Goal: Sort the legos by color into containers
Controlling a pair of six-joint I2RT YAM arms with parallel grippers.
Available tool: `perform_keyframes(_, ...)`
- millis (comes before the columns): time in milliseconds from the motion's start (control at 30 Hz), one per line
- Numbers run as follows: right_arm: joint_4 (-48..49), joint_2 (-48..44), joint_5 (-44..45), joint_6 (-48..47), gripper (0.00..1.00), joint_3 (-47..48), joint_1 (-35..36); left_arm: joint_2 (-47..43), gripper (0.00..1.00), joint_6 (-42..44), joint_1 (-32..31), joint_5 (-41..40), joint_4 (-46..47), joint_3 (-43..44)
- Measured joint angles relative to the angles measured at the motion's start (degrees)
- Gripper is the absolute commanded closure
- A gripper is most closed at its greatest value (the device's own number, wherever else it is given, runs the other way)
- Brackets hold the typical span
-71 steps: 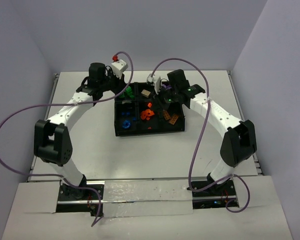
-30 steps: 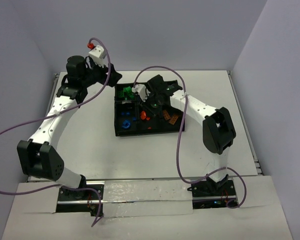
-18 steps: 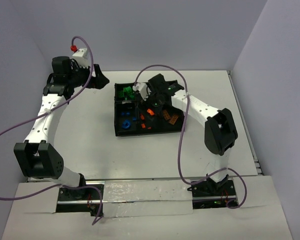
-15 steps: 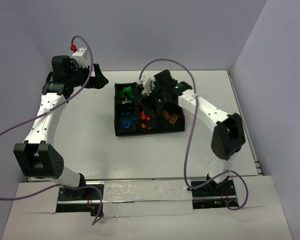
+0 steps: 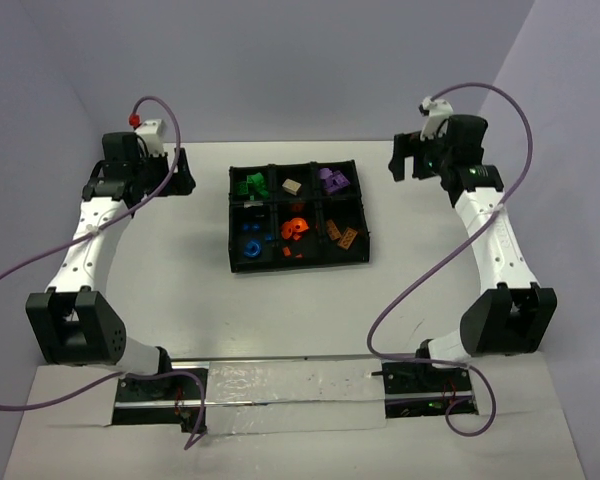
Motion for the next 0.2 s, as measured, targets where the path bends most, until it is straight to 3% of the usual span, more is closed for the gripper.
perform_keyframes(200,0.8,-6.7,0.6,-0.1,0.00,-14.8,-3.6,-0.1,0.01,-1.0,2.8,-1.5,-0.1,-2.8)
